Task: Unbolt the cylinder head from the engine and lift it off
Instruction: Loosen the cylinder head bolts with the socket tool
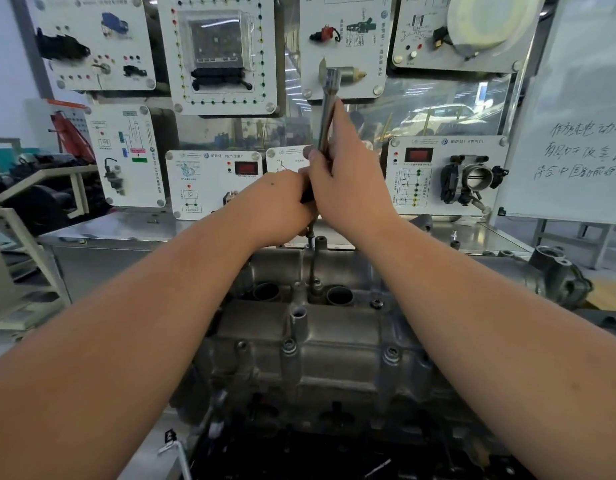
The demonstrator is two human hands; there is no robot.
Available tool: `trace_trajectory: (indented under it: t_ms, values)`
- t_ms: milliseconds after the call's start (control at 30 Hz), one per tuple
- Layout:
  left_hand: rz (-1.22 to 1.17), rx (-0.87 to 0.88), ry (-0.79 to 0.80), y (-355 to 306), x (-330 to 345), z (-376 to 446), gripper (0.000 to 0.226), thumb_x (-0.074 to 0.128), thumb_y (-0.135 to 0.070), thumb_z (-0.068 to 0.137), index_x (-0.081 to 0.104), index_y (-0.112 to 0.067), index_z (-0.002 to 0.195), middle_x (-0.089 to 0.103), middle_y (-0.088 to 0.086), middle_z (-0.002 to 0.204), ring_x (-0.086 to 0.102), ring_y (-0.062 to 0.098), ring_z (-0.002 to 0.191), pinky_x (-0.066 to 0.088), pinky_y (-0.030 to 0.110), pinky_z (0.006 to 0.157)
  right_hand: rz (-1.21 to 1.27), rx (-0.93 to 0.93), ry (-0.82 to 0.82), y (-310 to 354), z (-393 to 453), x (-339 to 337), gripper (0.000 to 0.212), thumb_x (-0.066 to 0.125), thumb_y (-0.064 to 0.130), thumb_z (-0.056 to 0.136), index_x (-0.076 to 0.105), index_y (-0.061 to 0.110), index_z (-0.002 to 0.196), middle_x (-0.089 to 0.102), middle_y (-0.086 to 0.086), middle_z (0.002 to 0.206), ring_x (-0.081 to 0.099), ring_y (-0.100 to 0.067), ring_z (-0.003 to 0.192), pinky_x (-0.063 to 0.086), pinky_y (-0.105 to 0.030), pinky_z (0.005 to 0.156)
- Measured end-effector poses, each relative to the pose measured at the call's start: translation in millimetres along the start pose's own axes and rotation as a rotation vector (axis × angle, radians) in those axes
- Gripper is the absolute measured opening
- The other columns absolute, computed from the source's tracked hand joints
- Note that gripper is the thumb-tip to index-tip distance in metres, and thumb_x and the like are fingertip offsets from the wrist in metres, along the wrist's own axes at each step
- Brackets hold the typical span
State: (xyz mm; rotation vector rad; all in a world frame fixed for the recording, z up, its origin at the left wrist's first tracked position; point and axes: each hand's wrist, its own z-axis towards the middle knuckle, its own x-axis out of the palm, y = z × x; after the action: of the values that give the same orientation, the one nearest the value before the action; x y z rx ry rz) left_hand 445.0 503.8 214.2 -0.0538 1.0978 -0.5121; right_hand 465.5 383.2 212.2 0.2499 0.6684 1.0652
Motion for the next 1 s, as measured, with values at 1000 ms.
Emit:
trace_trajectory:
  t_ms: [1000]
  values:
    - [0.061, -0.002, -0.053, -0.3, 0.5, 1.5, 0.028, 0.049, -0.018, 0.095, 0.052, -0.03, 0.07, 0.07, 0.002, 0.073, 0.067, 0.017, 0.072, 0.053, 0.034, 0.07, -0.051, -0.075, -0.062, -1.2, -3.6, 0.8, 0.061, 0.059, 0.024, 0.1, 0.034, 0.021, 0.156, 0.072, -0.002, 0.112, 0.066, -0.017, 0.096, 0.051, -0.027, 0.086]
